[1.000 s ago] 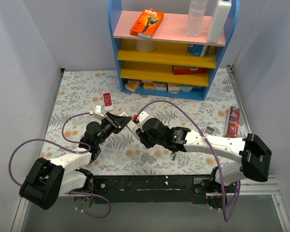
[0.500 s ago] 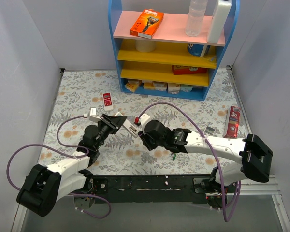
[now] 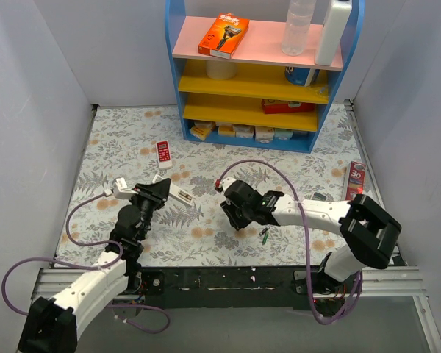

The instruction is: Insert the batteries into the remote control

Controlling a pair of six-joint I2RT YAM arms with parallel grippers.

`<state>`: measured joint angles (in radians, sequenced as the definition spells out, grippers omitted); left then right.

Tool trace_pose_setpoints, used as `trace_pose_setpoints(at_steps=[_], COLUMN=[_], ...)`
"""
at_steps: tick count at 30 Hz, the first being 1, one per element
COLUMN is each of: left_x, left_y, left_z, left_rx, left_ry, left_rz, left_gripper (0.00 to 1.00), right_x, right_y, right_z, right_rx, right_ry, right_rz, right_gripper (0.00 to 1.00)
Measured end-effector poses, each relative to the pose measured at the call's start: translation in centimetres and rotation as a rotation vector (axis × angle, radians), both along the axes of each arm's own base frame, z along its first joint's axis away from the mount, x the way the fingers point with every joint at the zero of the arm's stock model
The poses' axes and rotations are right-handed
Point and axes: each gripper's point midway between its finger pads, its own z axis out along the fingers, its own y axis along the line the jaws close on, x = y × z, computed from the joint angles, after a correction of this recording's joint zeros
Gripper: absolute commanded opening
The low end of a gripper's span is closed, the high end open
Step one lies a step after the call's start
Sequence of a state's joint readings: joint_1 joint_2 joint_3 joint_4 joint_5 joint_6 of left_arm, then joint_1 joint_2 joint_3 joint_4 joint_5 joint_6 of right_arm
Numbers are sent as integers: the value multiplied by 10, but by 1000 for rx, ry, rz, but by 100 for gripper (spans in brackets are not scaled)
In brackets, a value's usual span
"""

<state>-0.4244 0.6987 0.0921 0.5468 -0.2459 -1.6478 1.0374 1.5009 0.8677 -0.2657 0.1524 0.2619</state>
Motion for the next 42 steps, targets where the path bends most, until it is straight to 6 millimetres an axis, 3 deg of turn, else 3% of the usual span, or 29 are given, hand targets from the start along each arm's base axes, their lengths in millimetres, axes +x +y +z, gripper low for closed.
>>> trace_pose_setpoints(at_steps=[5, 9, 17, 35, 39, 42], left_x=[-7, -7, -7, -13, -13, -14], left_y=[15, 16, 10, 5, 5, 6], left_z=[10, 7, 3, 24, 26, 27], left_rx=[8, 30, 69, 82, 82, 80], left_ry=[-63, -59, -59, -147, -155, -160], left_rz=[54, 56, 21, -16, -16, -16], left_gripper=[0, 0, 1, 3, 4, 7], right_x=[-5, 0, 3, 4, 4, 3], right_y=[-6, 6, 8, 5, 2, -1], right_z=[-32, -30, -31, -32, -32, -32], right_rx=[-75, -61, -83, -163, -179, -193], right_ry=[74, 89, 109, 151, 151, 154], right_rz=[3, 8, -2, -35, -43, -49], right_gripper=[6, 13, 33, 46, 56, 75])
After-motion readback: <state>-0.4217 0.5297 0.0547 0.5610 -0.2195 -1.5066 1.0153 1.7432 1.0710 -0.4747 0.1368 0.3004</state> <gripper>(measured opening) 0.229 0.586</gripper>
